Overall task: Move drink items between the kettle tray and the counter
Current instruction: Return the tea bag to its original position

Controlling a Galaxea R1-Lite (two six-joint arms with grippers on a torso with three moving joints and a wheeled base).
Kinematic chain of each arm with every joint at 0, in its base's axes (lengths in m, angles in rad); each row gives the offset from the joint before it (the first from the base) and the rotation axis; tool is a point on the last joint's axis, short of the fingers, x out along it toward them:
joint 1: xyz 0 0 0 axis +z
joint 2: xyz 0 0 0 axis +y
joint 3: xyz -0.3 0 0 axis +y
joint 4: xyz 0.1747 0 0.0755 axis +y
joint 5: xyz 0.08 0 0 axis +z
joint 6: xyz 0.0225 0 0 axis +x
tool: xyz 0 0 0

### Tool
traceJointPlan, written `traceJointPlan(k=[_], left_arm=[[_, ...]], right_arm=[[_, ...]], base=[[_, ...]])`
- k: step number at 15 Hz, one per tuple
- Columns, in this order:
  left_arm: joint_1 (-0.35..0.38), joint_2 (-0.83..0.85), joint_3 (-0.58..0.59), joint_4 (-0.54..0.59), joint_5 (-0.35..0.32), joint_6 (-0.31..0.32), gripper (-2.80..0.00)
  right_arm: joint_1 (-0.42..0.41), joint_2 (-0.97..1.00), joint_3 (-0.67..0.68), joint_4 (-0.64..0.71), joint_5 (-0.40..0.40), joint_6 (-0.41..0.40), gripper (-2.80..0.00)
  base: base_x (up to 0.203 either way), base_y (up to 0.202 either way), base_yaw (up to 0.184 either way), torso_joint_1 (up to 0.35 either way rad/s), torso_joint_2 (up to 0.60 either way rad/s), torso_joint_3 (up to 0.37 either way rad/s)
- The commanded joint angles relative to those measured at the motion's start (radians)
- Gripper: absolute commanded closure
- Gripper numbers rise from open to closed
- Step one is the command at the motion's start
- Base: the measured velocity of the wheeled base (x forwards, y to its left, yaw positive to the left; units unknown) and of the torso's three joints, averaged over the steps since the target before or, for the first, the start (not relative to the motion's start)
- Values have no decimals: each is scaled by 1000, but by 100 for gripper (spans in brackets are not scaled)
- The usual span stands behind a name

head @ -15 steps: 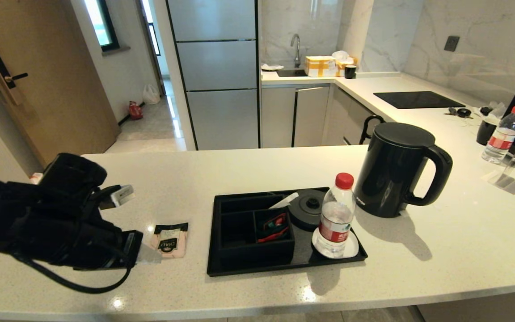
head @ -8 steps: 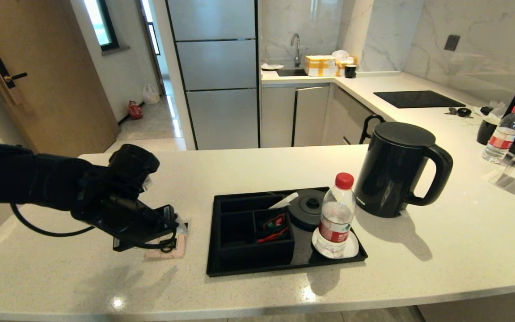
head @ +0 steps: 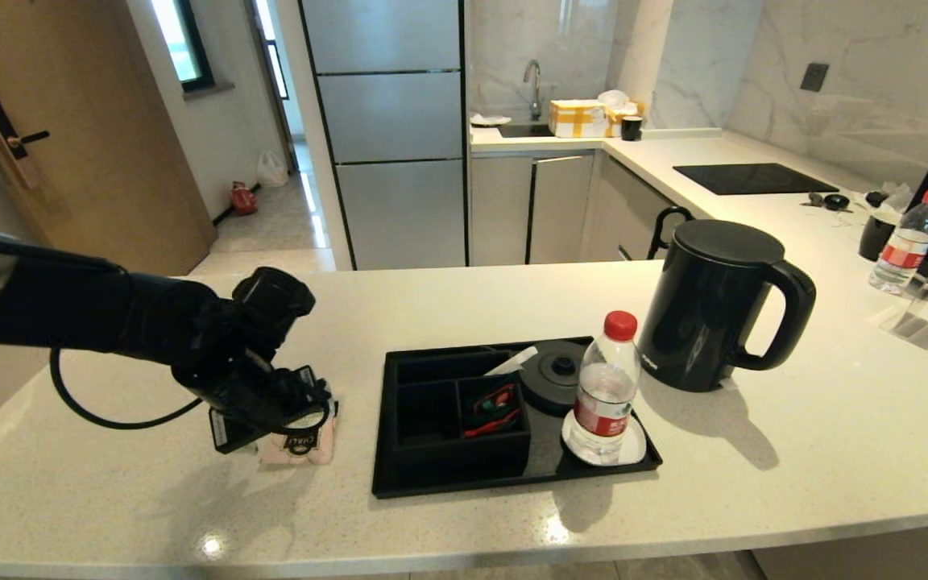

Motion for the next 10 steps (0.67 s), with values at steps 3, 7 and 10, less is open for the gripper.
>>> traceJointPlan(k=[3,7,10], left_arm=[[-18,105,-73,77,2,-29,-280],[-19,139,-120,125,-10,-86,-280],[-17,142,-143,152,-16,-138,-280]], right_arm=[[0,1,0,0,1,0,0],[0,1,0,0,1,0,0],[0,1,0,0,1,0,0]], base=[[0,0,0,0,0,0],[0,0,0,0,0,0],[0,0,0,0,0,0]])
